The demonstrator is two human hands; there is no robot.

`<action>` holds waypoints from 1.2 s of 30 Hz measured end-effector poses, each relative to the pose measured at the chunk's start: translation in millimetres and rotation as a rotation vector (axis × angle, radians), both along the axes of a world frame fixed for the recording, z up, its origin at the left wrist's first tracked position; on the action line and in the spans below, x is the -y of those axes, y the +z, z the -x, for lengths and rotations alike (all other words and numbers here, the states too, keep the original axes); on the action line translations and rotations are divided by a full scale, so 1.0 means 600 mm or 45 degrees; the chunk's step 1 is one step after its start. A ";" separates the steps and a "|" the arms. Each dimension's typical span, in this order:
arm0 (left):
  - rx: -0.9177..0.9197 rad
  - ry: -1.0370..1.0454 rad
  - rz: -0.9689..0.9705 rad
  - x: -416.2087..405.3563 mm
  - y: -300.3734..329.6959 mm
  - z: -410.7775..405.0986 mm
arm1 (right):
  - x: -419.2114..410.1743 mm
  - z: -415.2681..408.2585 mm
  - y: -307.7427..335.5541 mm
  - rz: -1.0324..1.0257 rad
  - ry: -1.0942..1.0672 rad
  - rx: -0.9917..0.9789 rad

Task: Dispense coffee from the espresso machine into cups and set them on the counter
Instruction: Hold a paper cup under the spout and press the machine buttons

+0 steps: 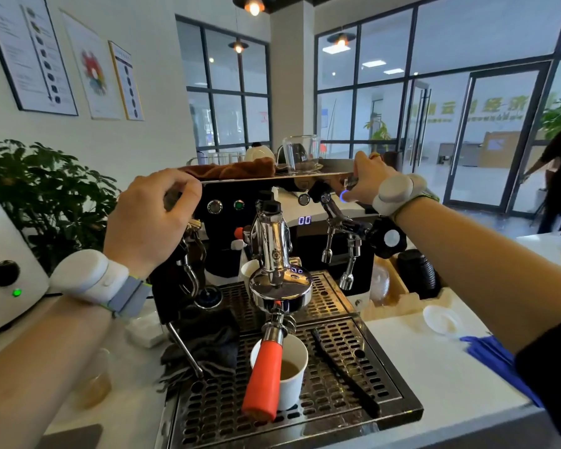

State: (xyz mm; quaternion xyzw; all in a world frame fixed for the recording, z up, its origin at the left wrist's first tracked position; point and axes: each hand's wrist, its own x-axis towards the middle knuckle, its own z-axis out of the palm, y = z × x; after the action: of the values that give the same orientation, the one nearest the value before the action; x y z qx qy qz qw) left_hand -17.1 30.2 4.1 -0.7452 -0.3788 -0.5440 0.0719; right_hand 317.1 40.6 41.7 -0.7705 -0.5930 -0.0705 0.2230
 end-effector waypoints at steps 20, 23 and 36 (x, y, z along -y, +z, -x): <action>0.005 -0.005 -0.017 -0.005 -0.001 0.001 | -0.008 -0.009 -0.010 -0.035 -0.013 0.080; 0.011 -0.012 -0.035 -0.002 -0.002 0.000 | -0.008 -0.010 -0.007 -0.017 -0.014 0.077; -0.018 -0.035 -0.002 -0.004 0.000 0.002 | -0.008 -0.010 -0.003 0.004 -0.006 0.065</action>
State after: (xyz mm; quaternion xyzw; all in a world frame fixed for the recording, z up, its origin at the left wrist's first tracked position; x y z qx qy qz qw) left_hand -18.1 32.9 4.2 -0.7542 -0.3675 -0.5399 0.0678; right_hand 322.8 45.5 40.1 -0.7703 -0.5967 -0.0897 0.2062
